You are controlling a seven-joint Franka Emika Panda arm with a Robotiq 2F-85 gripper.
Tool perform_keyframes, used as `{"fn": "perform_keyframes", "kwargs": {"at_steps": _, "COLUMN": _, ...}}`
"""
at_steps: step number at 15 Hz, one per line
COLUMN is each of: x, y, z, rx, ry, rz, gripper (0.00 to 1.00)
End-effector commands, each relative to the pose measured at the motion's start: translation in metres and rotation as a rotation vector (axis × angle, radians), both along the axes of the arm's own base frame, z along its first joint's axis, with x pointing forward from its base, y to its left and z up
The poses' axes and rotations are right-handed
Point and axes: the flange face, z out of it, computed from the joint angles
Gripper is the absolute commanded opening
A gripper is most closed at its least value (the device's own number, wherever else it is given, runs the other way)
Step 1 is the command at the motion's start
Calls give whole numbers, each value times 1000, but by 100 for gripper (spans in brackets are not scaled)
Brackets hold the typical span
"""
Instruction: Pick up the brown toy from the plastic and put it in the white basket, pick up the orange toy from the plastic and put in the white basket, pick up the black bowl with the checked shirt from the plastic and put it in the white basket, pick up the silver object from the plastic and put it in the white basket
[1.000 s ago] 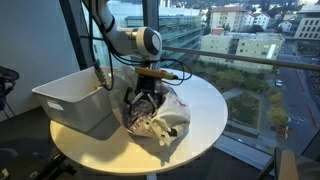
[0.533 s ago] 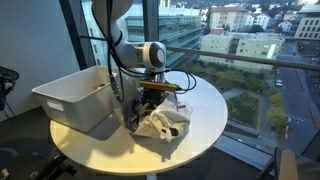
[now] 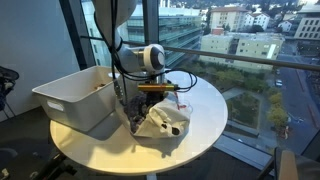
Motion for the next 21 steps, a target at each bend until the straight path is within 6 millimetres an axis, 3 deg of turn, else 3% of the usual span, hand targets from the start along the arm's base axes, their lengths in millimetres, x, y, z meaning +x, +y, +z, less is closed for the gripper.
{"fn": "perform_keyframes", "kwargs": {"at_steps": 1, "x": 6, "y": -1, "z": -6, "rx": -38, "ry": -9, "rz": -31, "gripper": 51}}
{"fn": "perform_keyframes", "kwargs": {"at_steps": 4, "x": 3, "y": -2, "z": -4, "rx": -29, "ry": 24, "rz": -64, "gripper": 29}}
{"fn": "perform_keyframes", "kwargs": {"at_steps": 7, "x": -3, "y": -4, "z": 18, "rx": 3, "ry": 91, "rz": -81, "gripper": 11}}
{"fn": "perform_keyframes", "kwargs": {"at_steps": 13, "x": -20, "y": 0, "z": 75, "rx": 76, "ry": 302, "rz": -81, "gripper": 10}}
{"fn": "perform_keyframes", "kwargs": {"at_steps": 16, "x": -28, "y": 1, "z": 105, "rx": 194, "ry": 372, "rz": 38, "gripper": 10}}
{"fn": "perform_keyframes", "kwargs": {"at_steps": 21, "x": -42, "y": -14, "z": 174, "rx": 368, "ry": 369, "rz": 250, "gripper": 11}}
